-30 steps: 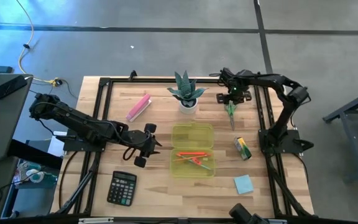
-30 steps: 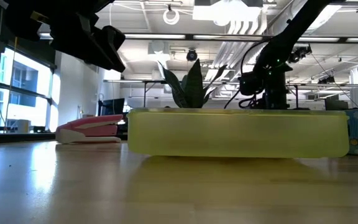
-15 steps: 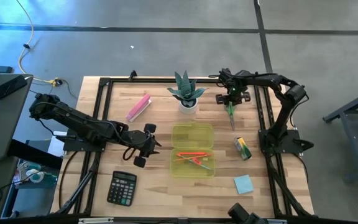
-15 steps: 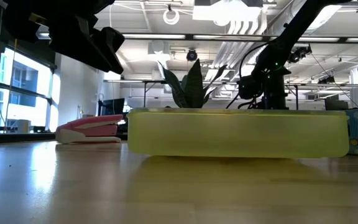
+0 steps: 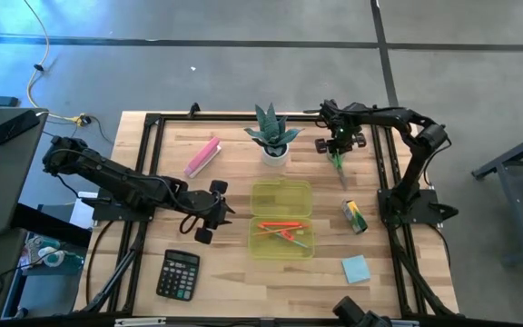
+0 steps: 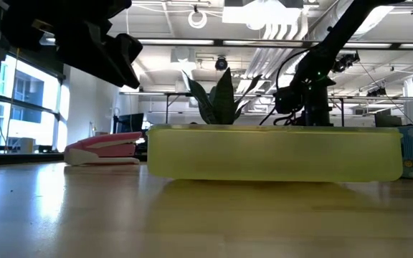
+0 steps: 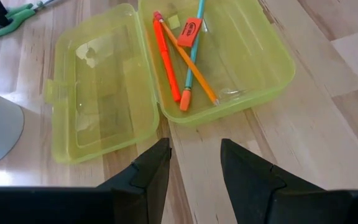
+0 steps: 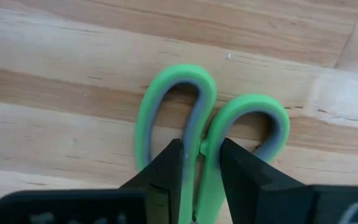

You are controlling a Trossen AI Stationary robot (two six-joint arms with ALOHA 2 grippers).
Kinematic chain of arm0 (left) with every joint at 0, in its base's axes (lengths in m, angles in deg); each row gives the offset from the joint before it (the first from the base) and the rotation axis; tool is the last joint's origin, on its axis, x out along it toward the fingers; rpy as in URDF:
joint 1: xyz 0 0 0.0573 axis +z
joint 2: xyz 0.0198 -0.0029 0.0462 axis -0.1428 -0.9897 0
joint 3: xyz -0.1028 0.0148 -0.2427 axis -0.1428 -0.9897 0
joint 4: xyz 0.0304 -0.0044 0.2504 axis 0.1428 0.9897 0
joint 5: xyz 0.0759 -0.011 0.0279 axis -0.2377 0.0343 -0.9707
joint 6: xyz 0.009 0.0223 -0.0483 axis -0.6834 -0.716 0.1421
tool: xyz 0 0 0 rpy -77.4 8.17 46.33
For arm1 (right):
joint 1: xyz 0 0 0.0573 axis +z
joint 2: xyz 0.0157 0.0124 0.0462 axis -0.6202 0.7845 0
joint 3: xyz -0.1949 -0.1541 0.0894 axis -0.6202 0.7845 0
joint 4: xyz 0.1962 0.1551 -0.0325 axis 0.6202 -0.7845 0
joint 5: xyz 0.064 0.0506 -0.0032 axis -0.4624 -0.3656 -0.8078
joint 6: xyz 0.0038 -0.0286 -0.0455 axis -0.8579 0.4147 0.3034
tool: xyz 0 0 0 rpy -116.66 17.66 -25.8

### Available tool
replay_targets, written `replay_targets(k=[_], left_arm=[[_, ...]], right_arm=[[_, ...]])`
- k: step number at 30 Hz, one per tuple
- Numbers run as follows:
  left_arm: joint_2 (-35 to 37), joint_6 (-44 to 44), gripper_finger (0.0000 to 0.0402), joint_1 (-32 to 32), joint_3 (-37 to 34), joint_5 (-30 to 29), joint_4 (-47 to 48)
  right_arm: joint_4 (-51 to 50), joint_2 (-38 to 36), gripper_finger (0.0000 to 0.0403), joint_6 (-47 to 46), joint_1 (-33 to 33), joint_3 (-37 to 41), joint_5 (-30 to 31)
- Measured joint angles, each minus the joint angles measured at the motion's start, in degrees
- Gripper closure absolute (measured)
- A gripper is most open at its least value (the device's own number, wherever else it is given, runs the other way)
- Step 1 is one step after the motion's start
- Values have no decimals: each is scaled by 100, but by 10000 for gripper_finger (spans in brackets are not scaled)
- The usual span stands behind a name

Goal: Pack school essentials
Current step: Put the green scissors into the supply box

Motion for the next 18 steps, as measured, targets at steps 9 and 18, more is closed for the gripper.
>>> replay_targets(k=[9,18], left_arm=[[0,7,270,206,0,7,14],[0,20,270,211,0,10,23]], right_arm=[[7,-276,327,177,-7,26,103],[-103,-818,328,409,-4,24,11]])
